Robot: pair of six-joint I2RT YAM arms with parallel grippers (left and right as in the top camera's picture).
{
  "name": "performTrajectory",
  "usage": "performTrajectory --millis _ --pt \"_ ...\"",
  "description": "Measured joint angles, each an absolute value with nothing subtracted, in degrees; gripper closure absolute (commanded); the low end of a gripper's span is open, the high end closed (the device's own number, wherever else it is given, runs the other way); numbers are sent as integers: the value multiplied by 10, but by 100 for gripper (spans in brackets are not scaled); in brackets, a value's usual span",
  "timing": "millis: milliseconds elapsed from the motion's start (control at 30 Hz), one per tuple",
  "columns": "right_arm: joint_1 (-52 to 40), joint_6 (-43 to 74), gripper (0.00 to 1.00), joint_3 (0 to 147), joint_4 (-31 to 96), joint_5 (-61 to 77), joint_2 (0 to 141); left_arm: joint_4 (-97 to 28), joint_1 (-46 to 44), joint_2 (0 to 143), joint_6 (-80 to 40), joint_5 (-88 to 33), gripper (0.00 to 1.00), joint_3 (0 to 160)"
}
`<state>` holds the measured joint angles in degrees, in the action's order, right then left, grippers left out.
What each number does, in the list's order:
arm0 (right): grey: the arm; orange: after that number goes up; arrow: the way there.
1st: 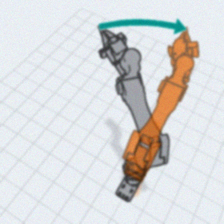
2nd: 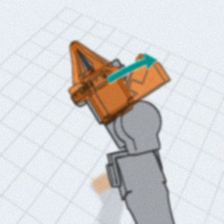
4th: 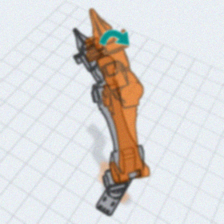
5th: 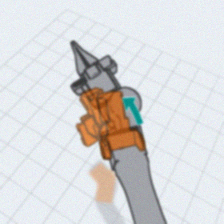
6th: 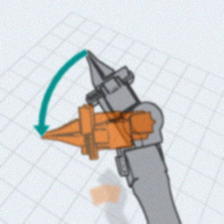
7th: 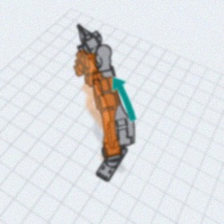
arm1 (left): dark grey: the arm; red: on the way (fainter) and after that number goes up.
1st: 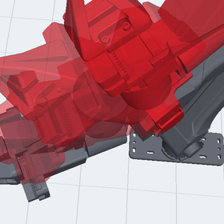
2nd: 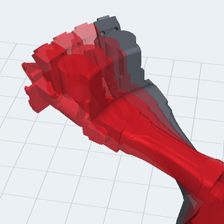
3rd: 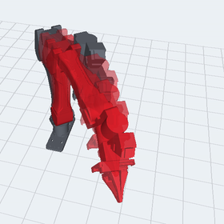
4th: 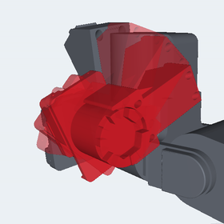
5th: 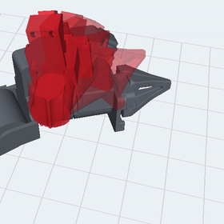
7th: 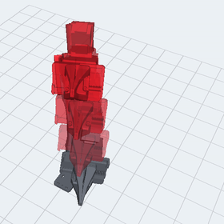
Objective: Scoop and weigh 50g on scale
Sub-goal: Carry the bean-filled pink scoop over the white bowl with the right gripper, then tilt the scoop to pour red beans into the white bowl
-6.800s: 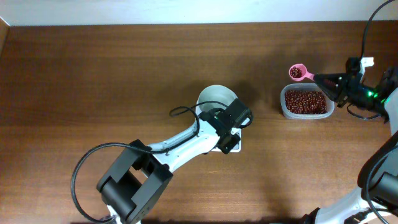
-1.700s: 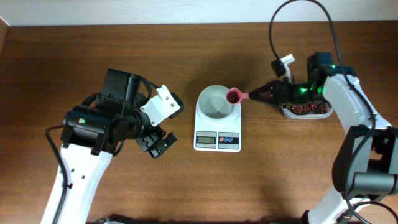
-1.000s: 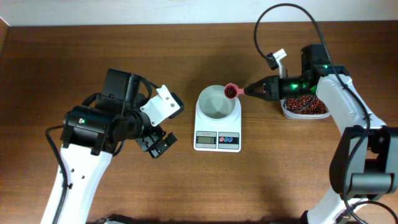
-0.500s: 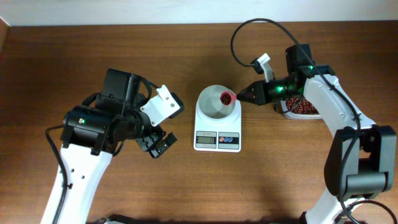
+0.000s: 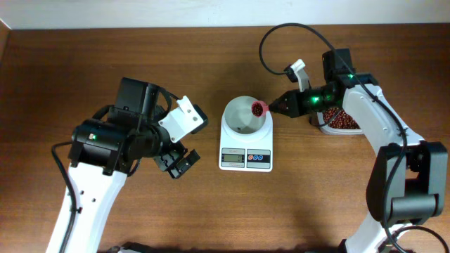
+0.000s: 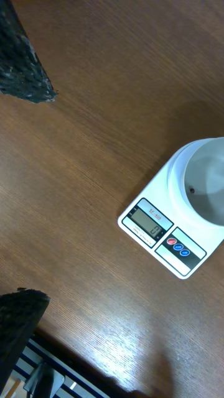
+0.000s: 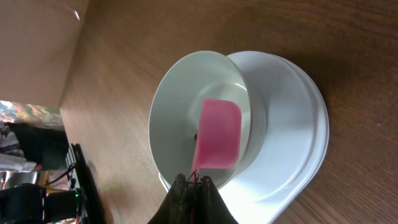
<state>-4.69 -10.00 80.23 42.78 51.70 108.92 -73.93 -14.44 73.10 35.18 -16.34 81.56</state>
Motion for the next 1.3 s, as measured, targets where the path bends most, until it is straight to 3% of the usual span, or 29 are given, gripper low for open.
performTrajectory --millis 267,867,1300 --pt "-47 -90 96 802 421 516 1089 -739 -144 731 352 -163 1 816" --pt "-47 -274 96 802 418 578 1089 -739 -144 731 352 -163 1 816" --pt "-54 -308 96 802 435 569 1089 -739 -144 733 352 -163 1 816"
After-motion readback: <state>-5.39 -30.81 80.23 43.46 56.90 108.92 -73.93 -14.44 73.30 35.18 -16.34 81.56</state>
